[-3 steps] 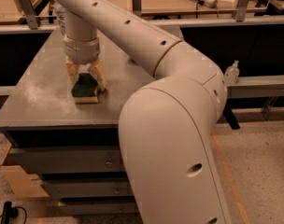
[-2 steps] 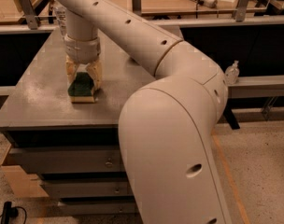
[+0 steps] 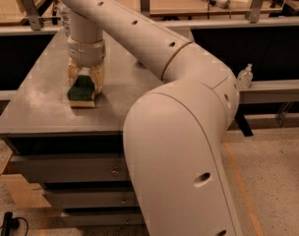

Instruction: Place sponge into white bowl

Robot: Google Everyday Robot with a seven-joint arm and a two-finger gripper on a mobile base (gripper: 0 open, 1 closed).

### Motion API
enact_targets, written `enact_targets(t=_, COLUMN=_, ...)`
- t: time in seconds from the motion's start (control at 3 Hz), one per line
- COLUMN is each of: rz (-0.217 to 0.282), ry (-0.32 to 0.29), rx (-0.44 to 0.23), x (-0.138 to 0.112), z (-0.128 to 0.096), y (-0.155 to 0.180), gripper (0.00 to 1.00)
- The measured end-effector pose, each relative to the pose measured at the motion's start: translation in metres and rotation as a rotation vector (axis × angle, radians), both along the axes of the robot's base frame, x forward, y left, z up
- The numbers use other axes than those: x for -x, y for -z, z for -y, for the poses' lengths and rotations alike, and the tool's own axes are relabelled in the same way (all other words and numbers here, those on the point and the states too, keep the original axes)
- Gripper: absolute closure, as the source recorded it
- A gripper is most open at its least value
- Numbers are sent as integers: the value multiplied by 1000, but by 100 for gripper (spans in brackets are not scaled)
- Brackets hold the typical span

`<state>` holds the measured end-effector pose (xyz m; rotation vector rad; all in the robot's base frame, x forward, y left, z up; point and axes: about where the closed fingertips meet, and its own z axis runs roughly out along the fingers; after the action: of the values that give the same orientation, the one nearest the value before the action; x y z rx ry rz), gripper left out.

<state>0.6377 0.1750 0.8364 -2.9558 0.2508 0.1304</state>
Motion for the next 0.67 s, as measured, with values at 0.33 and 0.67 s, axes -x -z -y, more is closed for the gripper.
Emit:
enact_targets(t=0.33, rz=0, ry=0, rx=0, x=0, z=0, y=0, gripper=71)
enact_targets(t=0.67, rz=19, ry=30, rx=6, x=-4, z=11, y=-3, gripper=100)
